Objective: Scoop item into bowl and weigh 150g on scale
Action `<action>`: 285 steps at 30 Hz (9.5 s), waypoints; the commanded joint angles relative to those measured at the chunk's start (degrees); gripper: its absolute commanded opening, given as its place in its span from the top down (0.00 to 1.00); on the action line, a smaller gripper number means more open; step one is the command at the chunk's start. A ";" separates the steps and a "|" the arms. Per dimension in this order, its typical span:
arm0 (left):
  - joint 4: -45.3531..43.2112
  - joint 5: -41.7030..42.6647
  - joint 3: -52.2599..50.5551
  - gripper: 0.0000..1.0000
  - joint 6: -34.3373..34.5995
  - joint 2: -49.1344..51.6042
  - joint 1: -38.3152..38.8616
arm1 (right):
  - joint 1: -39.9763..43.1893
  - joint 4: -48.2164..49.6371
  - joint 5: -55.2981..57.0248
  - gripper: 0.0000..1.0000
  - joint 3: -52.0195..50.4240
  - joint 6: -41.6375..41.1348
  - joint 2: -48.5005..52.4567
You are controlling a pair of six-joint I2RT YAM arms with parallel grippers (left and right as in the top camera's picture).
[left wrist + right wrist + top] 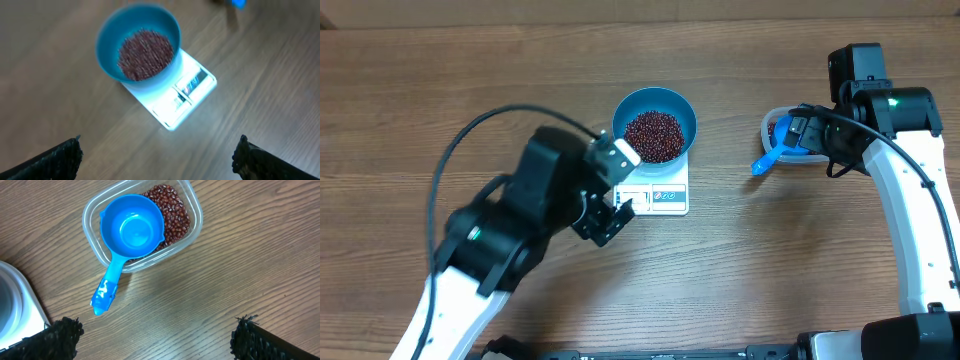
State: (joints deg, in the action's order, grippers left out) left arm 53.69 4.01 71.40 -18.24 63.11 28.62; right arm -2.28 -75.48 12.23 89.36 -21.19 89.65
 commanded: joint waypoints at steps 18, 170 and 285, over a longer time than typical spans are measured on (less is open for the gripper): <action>-15.17 0.48 -16.59 0.00 7.21 -24.52 -17.64 | 0.15 0.37 0.13 0.00 1.77 0.68 0.07; -49.51 0.44 -71.12 0.00 21.46 -62.86 -35.74 | 0.15 0.35 0.15 0.00 1.77 0.68 0.04; -49.51 0.44 -71.12 0.01 21.46 -62.86 -35.74 | 0.15 70.62 -12.35 0.00 -88.89 14.19 -89.53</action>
State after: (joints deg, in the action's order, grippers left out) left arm 4.08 4.03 0.47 3.05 0.84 -6.85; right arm -2.26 -5.17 0.21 1.06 -7.86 0.84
